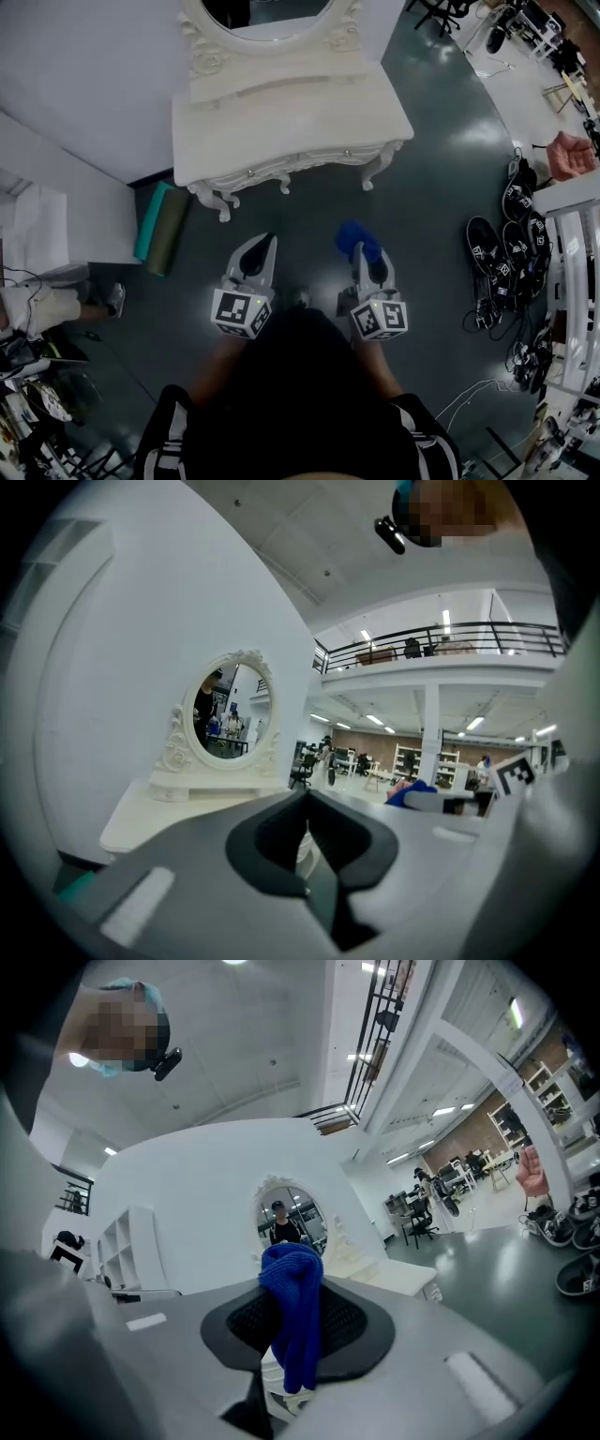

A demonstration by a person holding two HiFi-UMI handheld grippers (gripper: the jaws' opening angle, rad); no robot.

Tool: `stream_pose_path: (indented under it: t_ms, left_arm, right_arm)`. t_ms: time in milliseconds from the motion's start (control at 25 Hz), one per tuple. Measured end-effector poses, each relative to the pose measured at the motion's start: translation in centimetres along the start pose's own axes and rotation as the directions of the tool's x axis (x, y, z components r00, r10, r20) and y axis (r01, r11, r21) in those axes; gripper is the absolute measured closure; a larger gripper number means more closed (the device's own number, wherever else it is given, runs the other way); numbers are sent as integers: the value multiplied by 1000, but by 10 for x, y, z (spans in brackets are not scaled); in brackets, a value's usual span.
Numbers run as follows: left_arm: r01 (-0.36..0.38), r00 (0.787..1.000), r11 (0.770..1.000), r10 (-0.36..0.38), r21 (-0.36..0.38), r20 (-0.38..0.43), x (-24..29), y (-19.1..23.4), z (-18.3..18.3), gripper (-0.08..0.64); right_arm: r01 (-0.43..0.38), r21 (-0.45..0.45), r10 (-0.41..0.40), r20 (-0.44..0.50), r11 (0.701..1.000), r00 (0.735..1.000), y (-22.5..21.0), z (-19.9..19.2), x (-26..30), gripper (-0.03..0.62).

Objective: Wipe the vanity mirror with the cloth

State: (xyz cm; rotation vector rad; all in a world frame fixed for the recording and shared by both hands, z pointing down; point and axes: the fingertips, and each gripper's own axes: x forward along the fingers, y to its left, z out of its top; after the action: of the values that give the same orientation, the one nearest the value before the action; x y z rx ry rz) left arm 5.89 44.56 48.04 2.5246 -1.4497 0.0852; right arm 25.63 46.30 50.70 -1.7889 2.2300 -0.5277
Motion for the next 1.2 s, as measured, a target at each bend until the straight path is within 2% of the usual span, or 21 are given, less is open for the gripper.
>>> stream_pose_path:
  t_ms: [160,440,840,1200]
  left_arm:
    - [-22,1000,1000,22,-2,-2,14,8,4,549]
    - [-35,999,999,35,-24,13,60,46,17,551]
    - [41,999,999,-41,-4,20,155,107,41,551]
    - [71,997,997,-70,-9,39,210,182,77,551]
  right_arm:
    - [0,17,0,4,1000,1000,-7,2,12,511]
    - [6,10,-6,3,1000,1000,-17,9,60,511]
    - [59,-15,-59,2,998,998,-25,14,162,509]
    - [104,-10,-104,-10,995,995,-10,16,251,508]
